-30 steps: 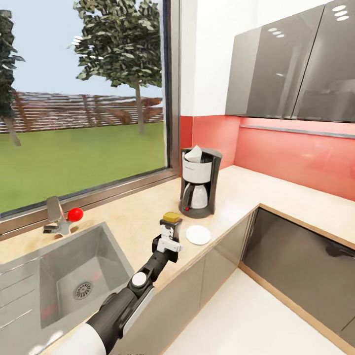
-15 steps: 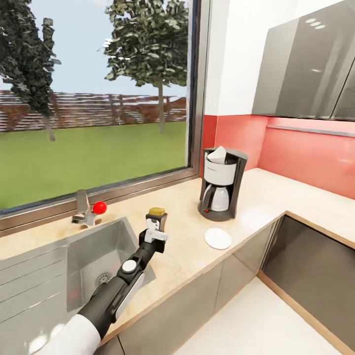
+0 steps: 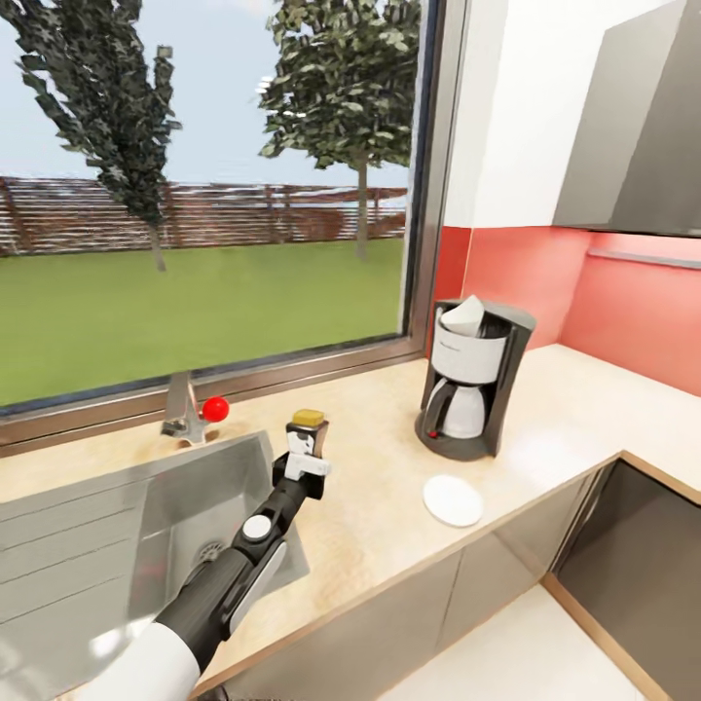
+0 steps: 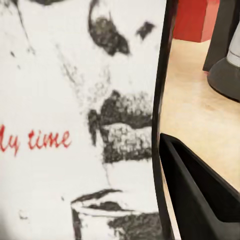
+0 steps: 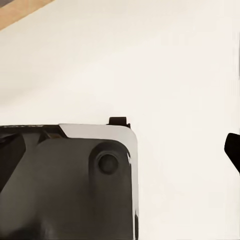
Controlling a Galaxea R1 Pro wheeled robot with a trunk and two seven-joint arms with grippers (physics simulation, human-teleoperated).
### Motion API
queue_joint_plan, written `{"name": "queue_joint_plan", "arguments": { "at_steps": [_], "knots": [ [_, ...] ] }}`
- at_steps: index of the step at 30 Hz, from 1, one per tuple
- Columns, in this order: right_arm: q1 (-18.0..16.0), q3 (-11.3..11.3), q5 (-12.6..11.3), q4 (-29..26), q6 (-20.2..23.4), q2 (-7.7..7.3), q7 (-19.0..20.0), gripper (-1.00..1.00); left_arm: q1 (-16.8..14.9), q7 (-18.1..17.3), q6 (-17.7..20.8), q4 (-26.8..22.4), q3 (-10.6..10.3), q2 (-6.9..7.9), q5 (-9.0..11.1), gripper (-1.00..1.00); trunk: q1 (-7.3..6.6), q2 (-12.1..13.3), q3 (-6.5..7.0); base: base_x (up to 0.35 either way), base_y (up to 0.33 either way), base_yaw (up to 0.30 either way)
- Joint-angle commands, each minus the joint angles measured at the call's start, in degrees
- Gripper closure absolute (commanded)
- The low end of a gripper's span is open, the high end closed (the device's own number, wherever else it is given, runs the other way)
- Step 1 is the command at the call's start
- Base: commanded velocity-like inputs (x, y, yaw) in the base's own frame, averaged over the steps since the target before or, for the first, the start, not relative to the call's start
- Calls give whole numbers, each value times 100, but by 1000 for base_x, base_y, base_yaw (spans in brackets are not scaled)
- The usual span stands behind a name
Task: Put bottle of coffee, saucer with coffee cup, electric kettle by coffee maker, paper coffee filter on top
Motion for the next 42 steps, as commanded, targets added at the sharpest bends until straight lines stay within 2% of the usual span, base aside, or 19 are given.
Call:
{"name": "queue_joint_plan", "arguments": {
  "at_steps": [1,21,34,42],
  "knots": [
    [-4,10,-43,5,-19,-3,29,-100,-11,90,11,-8,-25,-5,52,100,4,-13,-14,12,-270,278],
    [-6,11,-43,-4,-19,6,29,-100,-5,144,7,55,-36,-28,52,100,4,-13,-45,61,-272,271],
    [-4,19,-26,1,-18,-2,46,-100,3,144,7,55,-45,-30,52,100,4,-13,-47,91,-292,18],
    [-4,19,-26,5,-19,-3,46,-100,3,144,7,55,-27,-22,52,100,4,-13,-47,232,-247,0]
  ]
}}
